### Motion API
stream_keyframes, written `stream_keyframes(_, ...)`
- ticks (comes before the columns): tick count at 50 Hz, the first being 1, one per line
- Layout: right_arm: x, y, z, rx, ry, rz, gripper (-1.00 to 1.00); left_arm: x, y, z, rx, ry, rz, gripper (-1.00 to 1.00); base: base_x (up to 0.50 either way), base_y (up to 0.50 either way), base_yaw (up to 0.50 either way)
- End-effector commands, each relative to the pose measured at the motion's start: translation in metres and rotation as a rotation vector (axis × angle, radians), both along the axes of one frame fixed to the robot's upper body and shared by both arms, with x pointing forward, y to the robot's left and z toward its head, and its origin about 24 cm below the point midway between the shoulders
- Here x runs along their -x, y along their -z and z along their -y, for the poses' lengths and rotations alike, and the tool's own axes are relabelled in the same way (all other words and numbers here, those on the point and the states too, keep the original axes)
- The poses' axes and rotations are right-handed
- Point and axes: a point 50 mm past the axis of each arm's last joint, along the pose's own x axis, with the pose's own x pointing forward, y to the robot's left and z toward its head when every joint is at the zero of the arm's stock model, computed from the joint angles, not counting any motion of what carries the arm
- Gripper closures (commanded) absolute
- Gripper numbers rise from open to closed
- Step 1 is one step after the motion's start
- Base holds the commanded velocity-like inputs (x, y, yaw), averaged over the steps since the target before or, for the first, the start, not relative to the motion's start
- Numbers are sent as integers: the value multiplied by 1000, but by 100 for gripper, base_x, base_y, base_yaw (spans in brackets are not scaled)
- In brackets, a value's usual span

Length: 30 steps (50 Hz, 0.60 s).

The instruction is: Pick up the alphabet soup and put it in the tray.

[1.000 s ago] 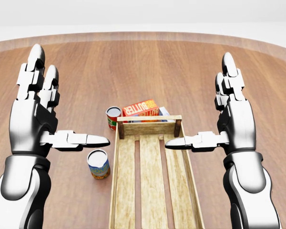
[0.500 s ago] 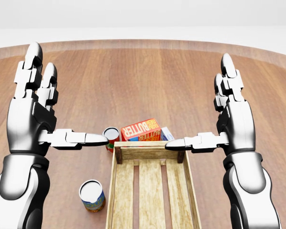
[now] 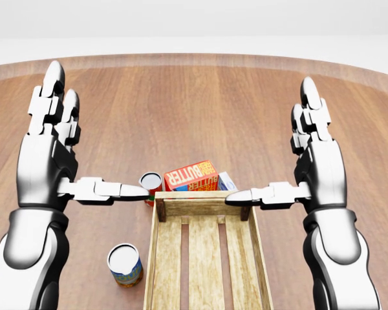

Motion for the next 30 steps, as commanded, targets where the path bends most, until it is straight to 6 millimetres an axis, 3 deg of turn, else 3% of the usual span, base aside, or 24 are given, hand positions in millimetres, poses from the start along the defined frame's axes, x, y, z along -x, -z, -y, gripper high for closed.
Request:
stream_keyframes(1, 0, 5, 3, -9, 13, -18, -100, -7, 13, 0, -194, -66, -56, -100, 0, 0, 0)
stream_keyframes(14, -4, 9, 6, -18, 48, -38, -100, -13, 31, 1, -377, -118, -125, -100, 0, 0, 0)
stream_keyframes(23, -4, 13, 6, -6, 43, -56, -100, -16, 46, 0, -602, -188, -171, -100, 0, 0, 0)
stream_keyframes(30, -4, 14, 6, -6, 44, -62, -100, -16, 35, -8, -657, -235, -138, -100, 0, 0, 0)
